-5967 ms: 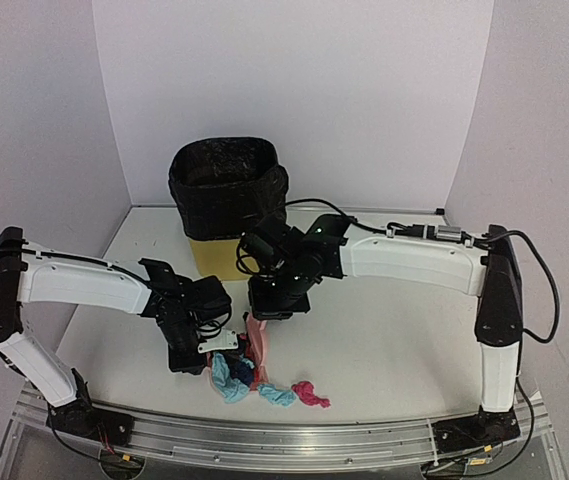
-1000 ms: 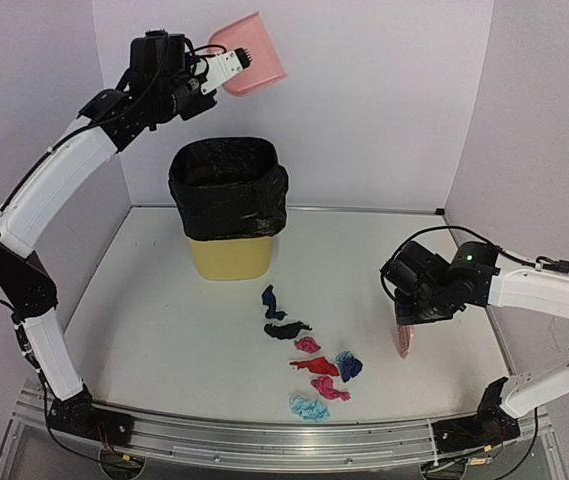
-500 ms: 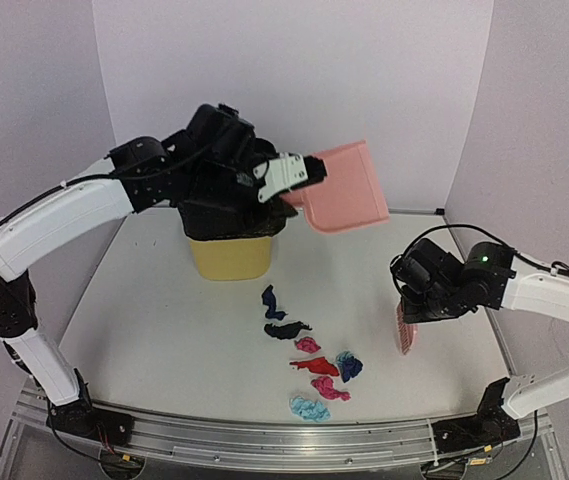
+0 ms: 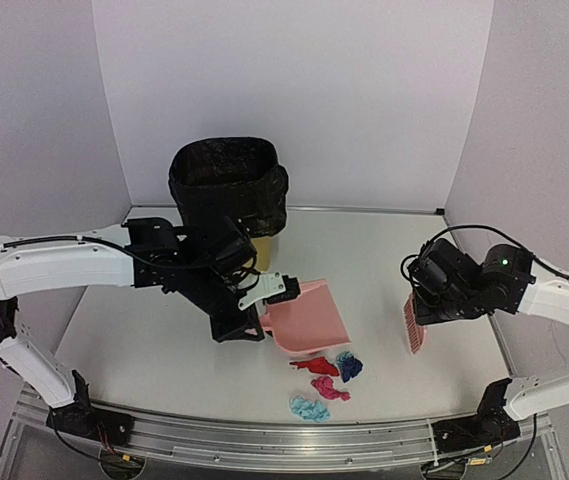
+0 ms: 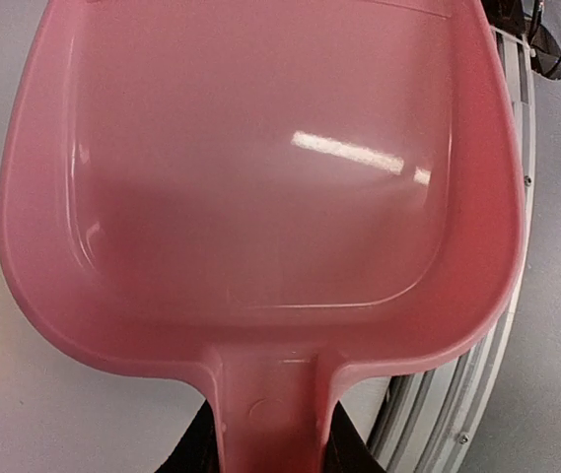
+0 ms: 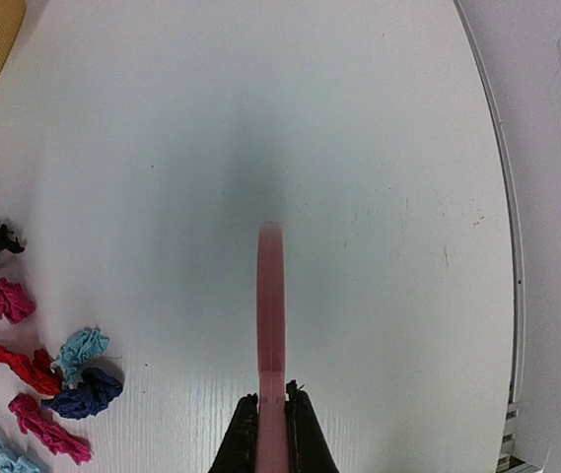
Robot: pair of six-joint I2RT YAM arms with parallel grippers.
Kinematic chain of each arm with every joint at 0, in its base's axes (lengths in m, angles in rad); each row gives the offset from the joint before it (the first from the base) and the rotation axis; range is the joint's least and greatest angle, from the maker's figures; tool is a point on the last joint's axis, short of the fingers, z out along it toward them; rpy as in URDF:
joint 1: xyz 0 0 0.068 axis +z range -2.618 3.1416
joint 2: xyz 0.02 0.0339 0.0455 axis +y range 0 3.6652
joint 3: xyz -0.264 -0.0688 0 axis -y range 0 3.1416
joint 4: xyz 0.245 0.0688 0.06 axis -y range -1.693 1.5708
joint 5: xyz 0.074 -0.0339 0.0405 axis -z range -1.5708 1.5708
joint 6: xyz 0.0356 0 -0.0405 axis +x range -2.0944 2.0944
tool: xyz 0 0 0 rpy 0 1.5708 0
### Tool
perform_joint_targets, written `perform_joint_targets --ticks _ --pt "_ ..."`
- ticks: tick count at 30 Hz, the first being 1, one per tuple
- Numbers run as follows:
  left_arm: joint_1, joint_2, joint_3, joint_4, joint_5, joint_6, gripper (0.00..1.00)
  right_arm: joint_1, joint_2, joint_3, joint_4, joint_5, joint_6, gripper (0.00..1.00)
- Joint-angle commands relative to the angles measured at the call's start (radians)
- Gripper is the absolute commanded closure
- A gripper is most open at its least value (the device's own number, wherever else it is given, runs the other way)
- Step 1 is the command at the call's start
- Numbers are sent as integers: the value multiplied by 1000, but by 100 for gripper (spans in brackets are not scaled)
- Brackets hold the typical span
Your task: Sweep away the paper scraps from the table
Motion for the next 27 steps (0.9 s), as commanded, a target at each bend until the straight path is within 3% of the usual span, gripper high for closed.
perform_joint_targets --ticks 1,8,18,27 --pt "1 -100 -178 -40 72 -185 100 -6 9 34 -54 -88 -20 100" --pt "-1 -84 -221 -26 112 -171 100 -6 56 74 -127 -231 -3 100" --pt "-1 116 -98 -183 -16 -66 100 -6 109 81 -144 -240 15 100" --pt "0 163 -95 -249 -73 -24 100 -6 147 102 -141 -261 52 100"
